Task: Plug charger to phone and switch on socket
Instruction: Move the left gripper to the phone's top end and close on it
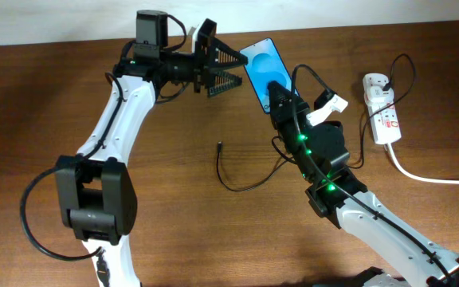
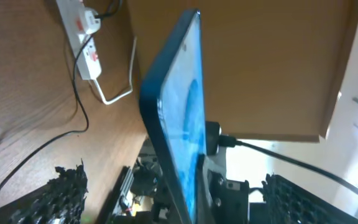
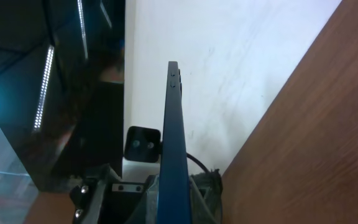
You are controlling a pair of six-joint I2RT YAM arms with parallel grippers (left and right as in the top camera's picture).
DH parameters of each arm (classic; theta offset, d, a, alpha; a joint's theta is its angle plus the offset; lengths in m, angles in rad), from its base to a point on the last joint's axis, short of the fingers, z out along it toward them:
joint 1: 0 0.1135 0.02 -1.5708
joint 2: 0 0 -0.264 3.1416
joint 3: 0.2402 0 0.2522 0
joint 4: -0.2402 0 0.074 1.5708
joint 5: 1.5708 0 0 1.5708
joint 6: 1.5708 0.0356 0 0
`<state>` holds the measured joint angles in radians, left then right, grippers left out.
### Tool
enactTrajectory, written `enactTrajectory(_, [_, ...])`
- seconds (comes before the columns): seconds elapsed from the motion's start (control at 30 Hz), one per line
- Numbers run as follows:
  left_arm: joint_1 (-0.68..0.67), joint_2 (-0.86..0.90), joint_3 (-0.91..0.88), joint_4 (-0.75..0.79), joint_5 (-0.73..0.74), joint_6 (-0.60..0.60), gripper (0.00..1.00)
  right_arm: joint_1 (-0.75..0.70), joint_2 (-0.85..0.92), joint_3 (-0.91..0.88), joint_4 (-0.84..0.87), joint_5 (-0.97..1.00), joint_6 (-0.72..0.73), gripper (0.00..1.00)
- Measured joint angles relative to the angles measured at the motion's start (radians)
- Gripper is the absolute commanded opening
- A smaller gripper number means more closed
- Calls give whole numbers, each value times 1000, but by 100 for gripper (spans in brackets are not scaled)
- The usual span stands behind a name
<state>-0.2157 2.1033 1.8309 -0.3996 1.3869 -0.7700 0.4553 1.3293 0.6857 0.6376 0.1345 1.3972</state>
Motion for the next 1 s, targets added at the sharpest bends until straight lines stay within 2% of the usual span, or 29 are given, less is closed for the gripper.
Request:
enactTrajectory(0.17, [-40,0,0,17,-64,-58,92,1,12,0,-24,0,134,4])
enactTrajectory(0.27, [-62,0,0,100,-92,-114,91,4,32,0,-31,-1,210,4])
enactTrajectory(0.47, [-81,0,0,280,-129,-252,84,6,32,0,-17,8,275,4])
enactTrajectory(0.6, [-87,0,0,288,-152,-307,72,6,32,0,-15,12,284,4])
enactTrajectory(0.87, [-108,0,0,243,-172,-333,67,6,32,0,-19,15,297,4])
enactTrajectory(1.0, [-123,0,0,226,-173,-338,57,6,32,0,-20,16,298,4])
